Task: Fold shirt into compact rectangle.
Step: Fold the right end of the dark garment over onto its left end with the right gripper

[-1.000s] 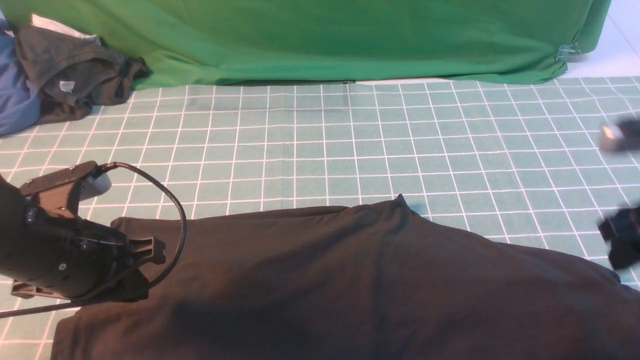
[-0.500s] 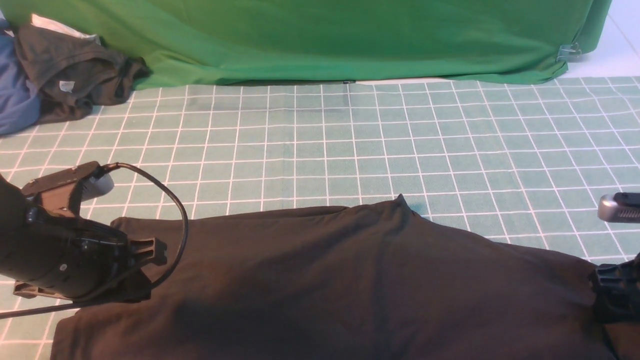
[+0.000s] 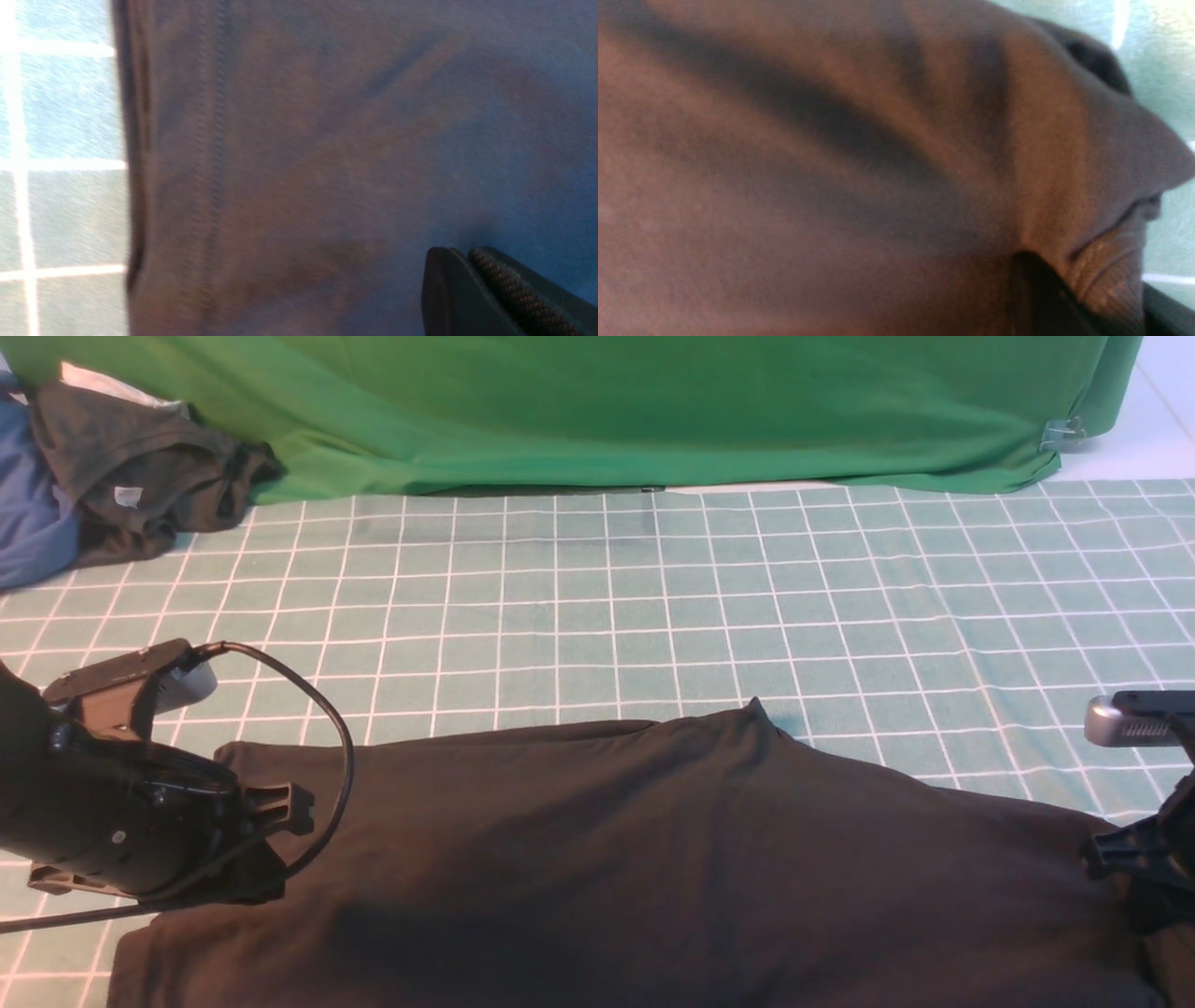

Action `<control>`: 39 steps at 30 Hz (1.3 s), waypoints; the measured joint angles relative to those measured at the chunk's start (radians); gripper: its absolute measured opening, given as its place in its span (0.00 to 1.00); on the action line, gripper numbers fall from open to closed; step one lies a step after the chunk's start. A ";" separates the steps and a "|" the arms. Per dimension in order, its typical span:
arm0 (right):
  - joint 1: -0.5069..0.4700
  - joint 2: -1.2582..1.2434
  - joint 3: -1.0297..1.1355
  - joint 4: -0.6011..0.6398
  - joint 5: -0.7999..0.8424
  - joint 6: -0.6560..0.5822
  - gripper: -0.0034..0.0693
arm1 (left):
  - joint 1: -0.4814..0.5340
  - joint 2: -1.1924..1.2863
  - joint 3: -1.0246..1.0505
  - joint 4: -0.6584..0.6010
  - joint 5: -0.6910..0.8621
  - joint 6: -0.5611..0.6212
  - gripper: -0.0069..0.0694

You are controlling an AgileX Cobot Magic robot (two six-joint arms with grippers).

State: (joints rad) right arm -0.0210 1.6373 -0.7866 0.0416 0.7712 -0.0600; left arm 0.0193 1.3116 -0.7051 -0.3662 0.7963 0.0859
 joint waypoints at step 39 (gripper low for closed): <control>0.649 -0.019 -0.624 0.191 0.240 0.105 0.15 | 0.000 -0.268 -0.001 0.336 0.123 -0.311 0.10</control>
State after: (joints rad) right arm 0.6277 1.6179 -1.4103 0.2330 1.0115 0.0455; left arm 0.0193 1.0438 -0.7063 -0.0306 0.9195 -0.2254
